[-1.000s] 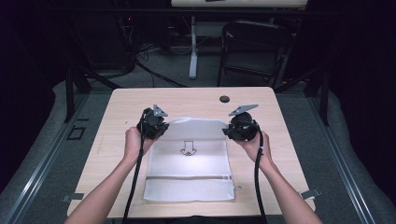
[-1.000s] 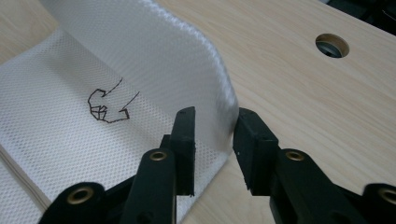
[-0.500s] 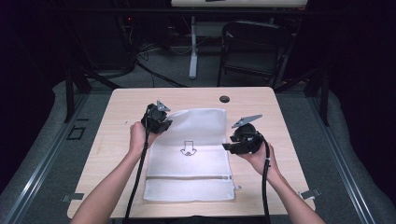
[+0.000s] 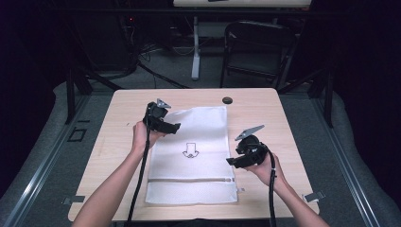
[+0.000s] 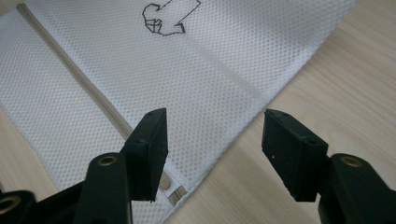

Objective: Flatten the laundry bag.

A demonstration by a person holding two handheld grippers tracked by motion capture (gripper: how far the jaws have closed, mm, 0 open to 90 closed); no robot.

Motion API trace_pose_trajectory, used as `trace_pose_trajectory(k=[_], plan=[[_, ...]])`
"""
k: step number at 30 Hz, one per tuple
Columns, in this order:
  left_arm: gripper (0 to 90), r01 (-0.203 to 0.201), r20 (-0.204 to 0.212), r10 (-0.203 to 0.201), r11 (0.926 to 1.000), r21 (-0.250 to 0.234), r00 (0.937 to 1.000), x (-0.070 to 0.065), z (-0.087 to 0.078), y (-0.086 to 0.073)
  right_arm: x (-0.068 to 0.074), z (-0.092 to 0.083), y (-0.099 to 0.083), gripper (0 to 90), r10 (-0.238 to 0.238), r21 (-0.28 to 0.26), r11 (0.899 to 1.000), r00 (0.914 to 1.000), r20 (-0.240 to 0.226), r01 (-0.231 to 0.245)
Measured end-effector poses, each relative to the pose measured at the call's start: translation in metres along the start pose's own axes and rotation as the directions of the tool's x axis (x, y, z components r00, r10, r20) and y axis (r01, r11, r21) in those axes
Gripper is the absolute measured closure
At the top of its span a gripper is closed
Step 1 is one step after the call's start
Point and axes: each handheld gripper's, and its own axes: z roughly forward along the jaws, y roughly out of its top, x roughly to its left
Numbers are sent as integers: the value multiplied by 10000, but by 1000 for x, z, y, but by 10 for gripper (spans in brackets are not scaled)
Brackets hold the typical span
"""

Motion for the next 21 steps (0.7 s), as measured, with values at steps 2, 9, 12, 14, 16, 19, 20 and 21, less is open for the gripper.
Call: trace_pose_trajectory(k=[2,9,12,14,16,19,20,21], plan=[[57,-29,-125,27,9999,-145,9999,1,-3,1,1,0,-2,383,-56,129,9999,10000,32,55],[5,249,446,-244,9996,-119,9987,2,-10,6,0,0,-10,359,211,59,9998,9996,-185,-210],[3,310,832,-293,9993,-194,9961,-3,-16,4,-1,1,-12,357,250,61,9997,9991,-342,-248],[3,357,1140,-321,9989,-302,9930,-8,-20,1,0,1,-12,360,265,34,9996,9993,-263,-264],[3,324,1420,-271,9989,-349,9895,-15,-25,-4,0,1,-12,383,190,77,9998,9996,-194,-189],[3,215,1819,-170,9995,-229,9832,-24,-29,-10,1,1,-13,453,184,-25,9998,9995,-255,-185],[3,210,1939,-167,9996,-204,9809,-27,-31,-13,1,1,-13,501,159,-19,9999,9994,-319,-160],[3,196,2135,-165,9997,-122,9768,-31,-32,-15,1,1,-13,555,117,-15,9999,9995,-278,-118]])
